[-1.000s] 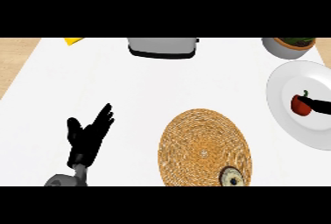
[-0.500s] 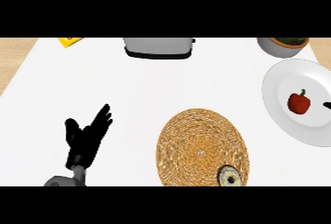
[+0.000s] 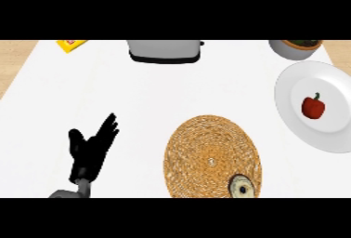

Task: Pick the bell pepper from the placemat and place it in the plate

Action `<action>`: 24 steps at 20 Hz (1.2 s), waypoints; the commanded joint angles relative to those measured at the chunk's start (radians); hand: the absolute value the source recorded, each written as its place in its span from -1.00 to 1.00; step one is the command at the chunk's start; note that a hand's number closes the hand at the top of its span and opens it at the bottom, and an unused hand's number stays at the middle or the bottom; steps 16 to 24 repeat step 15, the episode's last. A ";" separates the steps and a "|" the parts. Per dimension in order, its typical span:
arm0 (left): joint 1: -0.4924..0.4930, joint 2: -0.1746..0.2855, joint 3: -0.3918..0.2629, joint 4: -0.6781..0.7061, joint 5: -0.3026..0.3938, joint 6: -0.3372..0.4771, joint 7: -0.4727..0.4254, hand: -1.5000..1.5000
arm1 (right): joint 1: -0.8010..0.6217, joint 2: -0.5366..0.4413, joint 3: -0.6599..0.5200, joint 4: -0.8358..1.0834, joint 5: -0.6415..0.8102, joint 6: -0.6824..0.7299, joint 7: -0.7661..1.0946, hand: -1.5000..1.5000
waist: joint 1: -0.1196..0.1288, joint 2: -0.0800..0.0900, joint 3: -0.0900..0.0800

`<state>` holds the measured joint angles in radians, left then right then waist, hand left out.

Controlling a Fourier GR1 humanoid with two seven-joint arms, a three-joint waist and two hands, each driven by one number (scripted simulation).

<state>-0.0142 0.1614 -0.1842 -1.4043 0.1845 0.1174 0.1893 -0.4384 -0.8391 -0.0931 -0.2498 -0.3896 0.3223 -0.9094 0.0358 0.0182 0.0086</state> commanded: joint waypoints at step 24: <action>0.021 0.000 0.023 -0.020 -0.007 0.011 0.004 0.00 | 0.214 -0.015 0.040 0.004 0.122 0.073 -0.308 -1.00 | -0.022 -0.011 0.000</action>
